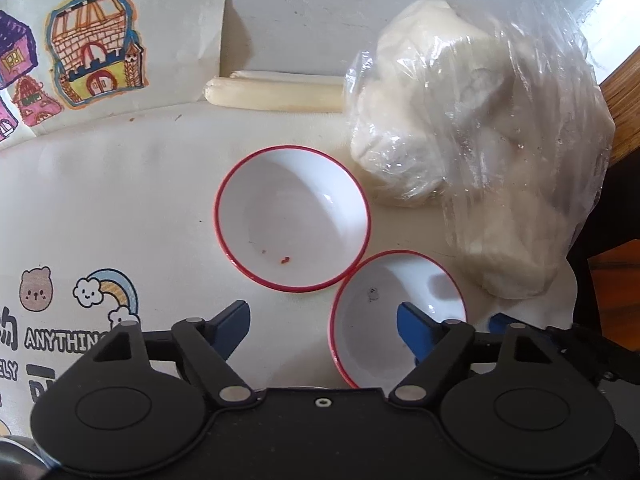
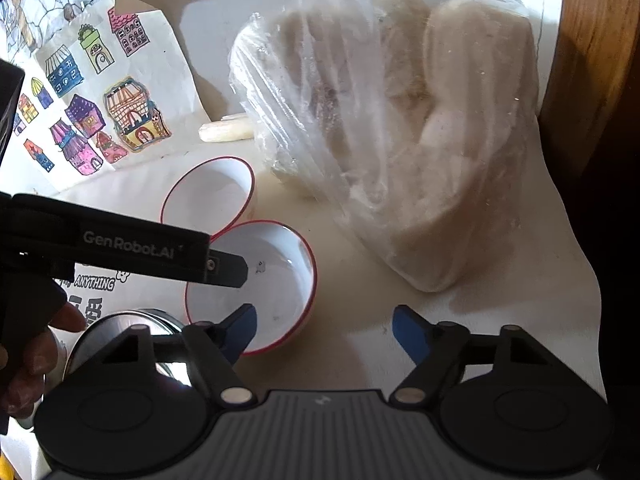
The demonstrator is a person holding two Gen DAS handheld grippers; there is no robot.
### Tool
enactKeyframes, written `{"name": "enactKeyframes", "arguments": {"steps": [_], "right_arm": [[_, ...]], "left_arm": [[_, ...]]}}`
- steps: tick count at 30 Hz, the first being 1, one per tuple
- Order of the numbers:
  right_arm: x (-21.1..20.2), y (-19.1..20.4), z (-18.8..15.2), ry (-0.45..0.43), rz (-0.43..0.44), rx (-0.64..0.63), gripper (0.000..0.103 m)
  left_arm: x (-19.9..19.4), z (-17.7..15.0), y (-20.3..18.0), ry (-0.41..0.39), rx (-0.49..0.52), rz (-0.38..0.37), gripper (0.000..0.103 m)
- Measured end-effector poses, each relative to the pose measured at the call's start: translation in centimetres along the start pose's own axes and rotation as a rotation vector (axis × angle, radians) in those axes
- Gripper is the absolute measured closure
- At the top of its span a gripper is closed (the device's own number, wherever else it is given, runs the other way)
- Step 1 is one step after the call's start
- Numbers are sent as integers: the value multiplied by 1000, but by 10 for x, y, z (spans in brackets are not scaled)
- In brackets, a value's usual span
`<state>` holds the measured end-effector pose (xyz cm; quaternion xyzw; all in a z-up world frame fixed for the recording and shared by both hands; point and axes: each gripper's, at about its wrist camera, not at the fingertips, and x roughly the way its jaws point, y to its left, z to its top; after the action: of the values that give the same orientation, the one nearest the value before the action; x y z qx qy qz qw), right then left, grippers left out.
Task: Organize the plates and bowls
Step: 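Move both tools to the rim of a red-rimmed white bowl, then close both tools on the white bowl rim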
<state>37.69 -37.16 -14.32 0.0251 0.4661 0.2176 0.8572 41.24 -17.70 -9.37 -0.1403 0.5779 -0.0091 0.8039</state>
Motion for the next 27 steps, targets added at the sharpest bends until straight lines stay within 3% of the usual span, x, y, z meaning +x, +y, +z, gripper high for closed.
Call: {"name": "enactKeyframes", "arguments": {"steps": [6, 17, 19, 27], "right_arm": [[5, 6, 2, 11, 14, 0, 43], [5, 7, 1, 6, 37, 18, 73], [3, 8, 1, 1, 42, 13, 82], [-8, 8, -2, -19, 26, 27, 85]], "left_arm": [[0, -5, -1, 14, -4, -28, 38], [8, -8, 0, 45, 6, -58, 86], [5, -10, 0, 30, 14, -57, 88], [-11, -14, 1, 0, 31, -88, 91]]}}
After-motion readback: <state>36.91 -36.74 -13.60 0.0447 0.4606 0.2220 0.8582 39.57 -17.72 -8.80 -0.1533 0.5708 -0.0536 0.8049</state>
